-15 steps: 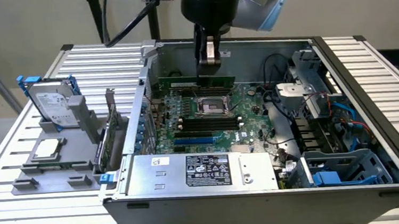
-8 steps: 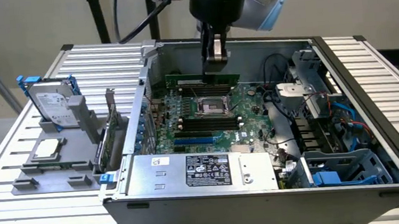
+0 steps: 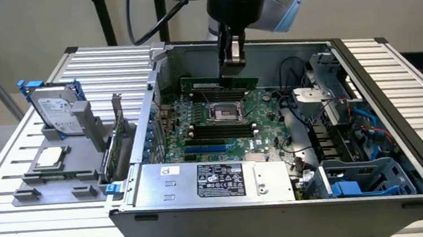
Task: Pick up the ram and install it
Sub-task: 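Pick up the ram and move it above insertion slot, then insert the ram into the slot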
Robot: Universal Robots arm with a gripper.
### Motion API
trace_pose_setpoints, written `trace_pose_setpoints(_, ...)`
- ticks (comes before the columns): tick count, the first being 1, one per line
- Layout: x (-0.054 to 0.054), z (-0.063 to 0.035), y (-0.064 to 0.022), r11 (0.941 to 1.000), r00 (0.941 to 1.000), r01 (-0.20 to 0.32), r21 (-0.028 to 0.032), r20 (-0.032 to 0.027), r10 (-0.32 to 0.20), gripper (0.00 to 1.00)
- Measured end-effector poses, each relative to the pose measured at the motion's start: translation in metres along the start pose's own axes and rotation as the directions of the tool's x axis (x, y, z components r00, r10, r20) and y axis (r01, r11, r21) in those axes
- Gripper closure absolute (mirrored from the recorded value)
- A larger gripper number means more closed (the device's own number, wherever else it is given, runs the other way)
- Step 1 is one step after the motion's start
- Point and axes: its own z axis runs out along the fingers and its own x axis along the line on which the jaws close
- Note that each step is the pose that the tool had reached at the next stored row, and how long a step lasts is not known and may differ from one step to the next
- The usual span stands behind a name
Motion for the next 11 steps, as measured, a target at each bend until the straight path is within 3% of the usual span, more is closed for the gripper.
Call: trace_pose_setpoints(11,0.0000,0.0000,-0.0010,1.0000,1.0000,0.000,-0.0042,0.0001,0.000,0.86)
